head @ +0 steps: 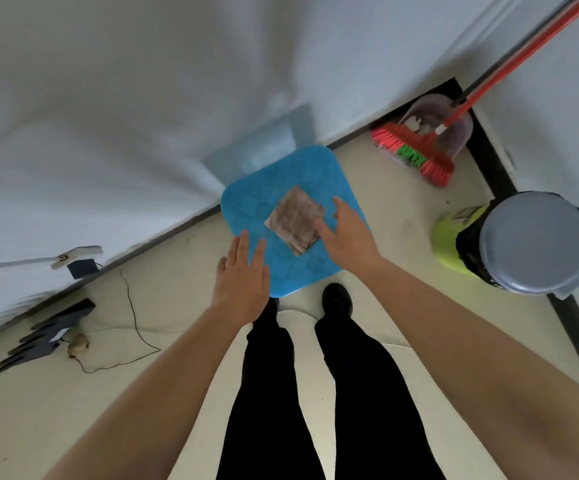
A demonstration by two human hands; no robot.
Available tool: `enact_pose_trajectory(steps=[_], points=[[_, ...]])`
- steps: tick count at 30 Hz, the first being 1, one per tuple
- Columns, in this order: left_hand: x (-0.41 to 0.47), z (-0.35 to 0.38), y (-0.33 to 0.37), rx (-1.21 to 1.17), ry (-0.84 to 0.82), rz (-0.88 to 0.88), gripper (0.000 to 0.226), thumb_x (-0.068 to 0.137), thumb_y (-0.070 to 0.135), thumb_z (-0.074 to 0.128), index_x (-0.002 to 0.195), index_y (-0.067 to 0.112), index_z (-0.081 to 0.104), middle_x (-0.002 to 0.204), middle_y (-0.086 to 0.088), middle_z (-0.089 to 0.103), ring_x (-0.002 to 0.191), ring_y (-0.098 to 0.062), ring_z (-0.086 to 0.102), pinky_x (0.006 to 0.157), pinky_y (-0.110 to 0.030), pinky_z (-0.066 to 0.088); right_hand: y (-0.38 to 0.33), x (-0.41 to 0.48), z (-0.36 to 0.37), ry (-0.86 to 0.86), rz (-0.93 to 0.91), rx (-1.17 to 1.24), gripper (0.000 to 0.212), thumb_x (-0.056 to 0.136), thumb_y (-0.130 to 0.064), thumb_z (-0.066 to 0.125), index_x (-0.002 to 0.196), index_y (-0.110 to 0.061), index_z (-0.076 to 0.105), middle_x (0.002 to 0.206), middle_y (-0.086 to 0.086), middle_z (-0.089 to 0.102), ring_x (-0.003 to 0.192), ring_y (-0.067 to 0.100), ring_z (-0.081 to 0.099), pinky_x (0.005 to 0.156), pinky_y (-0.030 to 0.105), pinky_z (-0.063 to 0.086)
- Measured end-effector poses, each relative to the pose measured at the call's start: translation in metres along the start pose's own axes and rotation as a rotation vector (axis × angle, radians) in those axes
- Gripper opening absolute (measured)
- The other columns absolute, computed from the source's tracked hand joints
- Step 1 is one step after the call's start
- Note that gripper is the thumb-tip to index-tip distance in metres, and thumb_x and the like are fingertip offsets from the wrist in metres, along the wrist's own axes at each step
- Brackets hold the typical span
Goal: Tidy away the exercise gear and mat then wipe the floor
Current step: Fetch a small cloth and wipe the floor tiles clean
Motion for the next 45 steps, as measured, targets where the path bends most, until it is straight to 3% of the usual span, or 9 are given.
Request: enact_pose_trajectory(steps=[3, 7, 13, 16, 20, 25, 31, 35, 45], points=[[0.023, 0.045, -0.006, 0.051, -0.111, 0.042, 0.057, 0.103, 0.033, 0.027, 0.155, 0.016, 0.011, 0.163, -0.012, -0.004, 0.15, -0.029, 0.002, 0.114, -0.048, 0.027, 0.017, 0.018, 0.042, 0.026, 0.071, 0.011, 0.072, 0.092, -0.056, 0.058, 0.15, -0.02, 0.034, 0.138, 0.01, 0.048, 0.126, 0.028, 0.049, 0.102, 0.045, 0.043], [0.022, 0.056, -0.012, 0.051, -0.139, 0.096, 0.057, 0.102, 0.03, 0.033, 0.154, 0.016, 0.014, 0.163, -0.011, -0.005, 0.15, -0.029, 0.002, 0.111, -0.046, 0.03, 0.027, 0.018, 0.06, 0.113, 0.169, 0.118, 0.043, 0.089, -0.042, 0.067, 0.123, -0.018, 0.056, 0.121, 0.007, 0.054, 0.111, 0.023, 0.055, 0.09, 0.035, 0.045], [0.003, 0.009, -0.036, 0.116, -0.15, 0.188, 0.054, 0.104, 0.033, 0.028, 0.154, 0.016, 0.017, 0.164, -0.011, 0.001, 0.15, -0.029, 0.003, 0.116, -0.046, 0.024, 0.002, -0.018, 0.022, 0.25, 0.374, 0.659, 0.01, 0.092, -0.019, 0.05, 0.101, -0.017, 0.054, 0.086, -0.008, 0.052, 0.079, 0.012, 0.049, 0.06, 0.021, 0.04], [-0.017, -0.042, -0.034, 0.103, -0.046, 0.262, 0.056, 0.104, 0.034, 0.028, 0.155, 0.014, 0.016, 0.164, -0.013, 0.0, 0.151, -0.03, 0.002, 0.117, -0.046, 0.021, -0.017, -0.057, -0.017, 0.368, 0.393, 0.836, 0.011, 0.093, -0.018, 0.05, 0.103, -0.017, 0.054, 0.089, -0.005, 0.055, 0.073, 0.008, 0.049, 0.059, 0.02, 0.041], [-0.046, -0.12, -0.006, 0.068, 0.162, 0.467, 0.056, 0.102, 0.031, 0.042, 0.152, 0.009, 0.029, 0.161, -0.019, 0.016, 0.148, -0.036, 0.016, 0.113, -0.051, 0.028, -0.035, -0.134, -0.069, 0.501, 0.347, 1.09, 0.017, 0.085, -0.02, 0.051, 0.102, -0.016, 0.052, 0.088, 0.004, 0.057, 0.075, 0.022, 0.055, 0.064, 0.036, 0.047], [-0.099, -0.206, 0.07, 0.076, 0.372, 0.75, 0.054, 0.1, 0.03, 0.043, 0.148, 0.006, 0.036, 0.158, -0.022, 0.024, 0.146, -0.039, 0.024, 0.112, -0.054, 0.029, -0.032, -0.268, -0.117, 0.67, 0.26, 1.464, 0.032, 0.071, -0.02, 0.051, 0.102, -0.012, 0.051, 0.08, 0.01, 0.053, 0.06, 0.022, 0.053, 0.052, 0.028, 0.041], [-0.227, -0.269, 0.208, 0.012, 0.512, 1.173, 0.052, 0.102, 0.028, 0.036, 0.15, 0.01, 0.032, 0.161, -0.015, 0.018, 0.149, -0.034, 0.015, 0.115, -0.052, 0.022, 0.003, -0.452, -0.144, 1.027, 0.161, 1.632, 0.033, 0.088, -0.023, 0.071, 0.115, -0.01, 0.057, 0.087, 0.005, 0.06, 0.057, 0.014, 0.056, 0.042, 0.021, 0.038], [-0.354, -0.264, 0.289, 0.032, 0.569, 1.406, 0.053, 0.103, 0.027, 0.035, 0.153, 0.01, 0.026, 0.163, -0.013, 0.011, 0.15, -0.032, 0.009, 0.116, -0.054, 0.023, 0.039, -0.592, -0.135, 1.309, 0.109, 1.656, 0.026, 0.09, -0.03, 0.073, 0.109, -0.013, 0.066, 0.089, 0.003, 0.069, 0.068, 0.016, 0.066, 0.054, 0.027, 0.044], [-0.716, -0.069, 0.344, 0.081, 0.474, 1.949, 0.058, 0.1, 0.037, 0.026, 0.153, 0.014, 0.023, 0.163, -0.012, 0.014, 0.151, -0.029, 0.01, 0.116, -0.057, 0.024, 0.128, -0.957, 0.085, 1.914, 0.218, 1.587, 0.011, 0.095, -0.035, 0.066, 0.095, -0.025, 0.065, 0.092, 0.003, 0.069, 0.076, 0.021, 0.064, 0.052, 0.028, 0.043]])
Point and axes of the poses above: each hand's wrist, its own x-axis towards the middle knuckle, its own z-axis out of the palm, y = z × x, the point moved 3 cm from there along x, towards the middle knuckle
